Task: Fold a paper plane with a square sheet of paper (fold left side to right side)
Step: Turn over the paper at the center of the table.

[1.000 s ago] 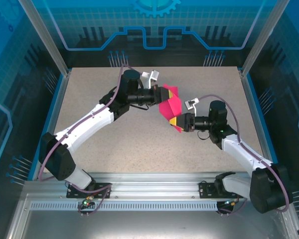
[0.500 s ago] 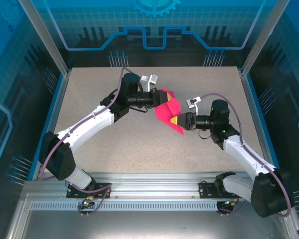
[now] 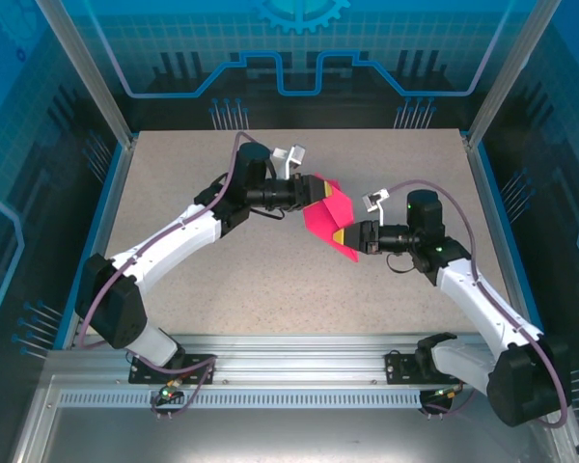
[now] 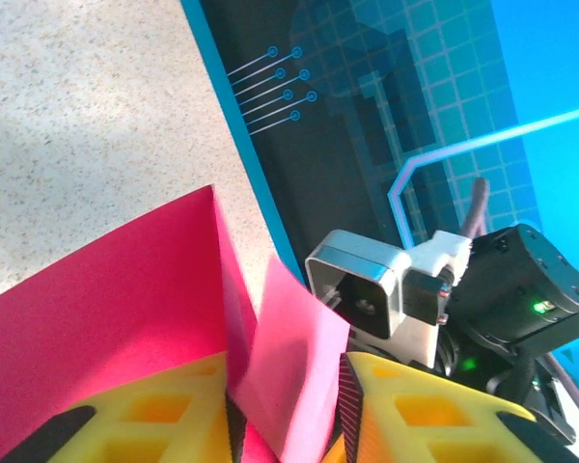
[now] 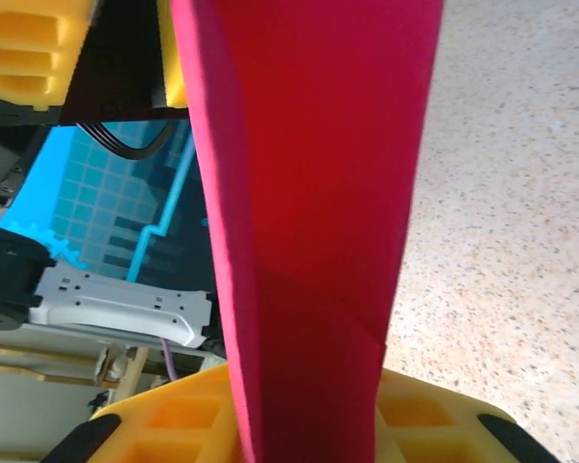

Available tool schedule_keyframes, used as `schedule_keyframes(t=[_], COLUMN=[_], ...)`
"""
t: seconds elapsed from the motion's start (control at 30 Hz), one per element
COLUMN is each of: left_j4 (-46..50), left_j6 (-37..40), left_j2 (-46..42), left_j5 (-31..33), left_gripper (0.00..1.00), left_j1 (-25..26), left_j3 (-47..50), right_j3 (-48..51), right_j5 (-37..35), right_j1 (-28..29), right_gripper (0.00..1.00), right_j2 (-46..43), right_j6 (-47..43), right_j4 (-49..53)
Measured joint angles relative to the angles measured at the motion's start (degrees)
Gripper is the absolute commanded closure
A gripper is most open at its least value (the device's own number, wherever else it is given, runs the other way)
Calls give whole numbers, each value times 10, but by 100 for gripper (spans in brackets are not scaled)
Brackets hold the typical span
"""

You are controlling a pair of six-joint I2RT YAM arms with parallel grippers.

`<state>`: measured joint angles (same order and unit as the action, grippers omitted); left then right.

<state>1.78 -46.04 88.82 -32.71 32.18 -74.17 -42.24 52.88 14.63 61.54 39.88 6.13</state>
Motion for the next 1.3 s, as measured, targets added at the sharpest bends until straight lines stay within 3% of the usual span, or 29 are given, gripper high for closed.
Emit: schedule_keyframes(t=[0.27,0.43,0.63,0.73,0.97,1.1,1.3], left_j4=[41,113,207,240,301,320,325], left_j6=[24,51,90,94,86,85,85], left_j2=[-6,-61,-194,-247,-330,-357,-362], left_j5=[20,76,208,277,428,468,489], left_gripper=[50,43,37,34,27,25,24], left_j1=[-18,-36,-45,-45,-47,-51,-54], left_j3=[28,50,77,92,152,167,167], right_j3=[-53,-113,-208,-261,-362,-381,-425], right_j5=[-96,-211,-448,-607,-949,-1055,-1123], right_j1=[14,56,174,235,343,376,414], right_gripper=[79,81,82,82,83,83,82], right_j2=[3,31,90,144,344,445,549], right_j6=[-132,-212,-286,-310,-338,-346,-349], right_j4=[169,272,373,422,526,561,584])
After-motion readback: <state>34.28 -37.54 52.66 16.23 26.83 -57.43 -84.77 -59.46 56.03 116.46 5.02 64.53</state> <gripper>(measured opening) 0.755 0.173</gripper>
